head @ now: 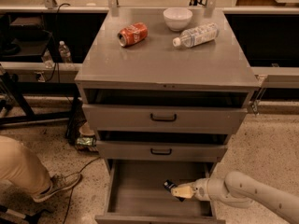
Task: Place rxbar blueberry into bottom drawer
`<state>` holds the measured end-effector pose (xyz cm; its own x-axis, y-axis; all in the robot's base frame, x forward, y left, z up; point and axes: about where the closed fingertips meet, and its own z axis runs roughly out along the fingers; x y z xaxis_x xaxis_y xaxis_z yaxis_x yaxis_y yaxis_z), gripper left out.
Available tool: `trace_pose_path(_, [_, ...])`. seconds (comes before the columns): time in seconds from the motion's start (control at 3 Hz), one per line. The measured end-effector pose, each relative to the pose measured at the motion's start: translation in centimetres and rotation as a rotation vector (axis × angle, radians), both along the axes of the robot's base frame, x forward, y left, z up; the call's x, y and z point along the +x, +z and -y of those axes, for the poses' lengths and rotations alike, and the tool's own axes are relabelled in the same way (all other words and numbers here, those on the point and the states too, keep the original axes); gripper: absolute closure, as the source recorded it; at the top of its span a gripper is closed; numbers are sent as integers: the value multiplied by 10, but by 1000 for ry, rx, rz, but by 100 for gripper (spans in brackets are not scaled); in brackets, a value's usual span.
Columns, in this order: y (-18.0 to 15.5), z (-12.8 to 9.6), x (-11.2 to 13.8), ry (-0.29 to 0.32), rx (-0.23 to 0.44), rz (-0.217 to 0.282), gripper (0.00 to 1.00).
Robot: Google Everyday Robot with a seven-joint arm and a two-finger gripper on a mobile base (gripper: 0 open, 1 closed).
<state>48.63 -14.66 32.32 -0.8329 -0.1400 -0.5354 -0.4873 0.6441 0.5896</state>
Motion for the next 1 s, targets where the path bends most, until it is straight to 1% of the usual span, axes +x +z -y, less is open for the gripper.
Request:
trace_pose_path(0.33, [-32,-18,18,45,53,18,100])
trace_pose_path(0.67, [-32,-18,18,45,54,18,100])
trace_pose_path(1.0, [-34,-24,20,82,66,59,100])
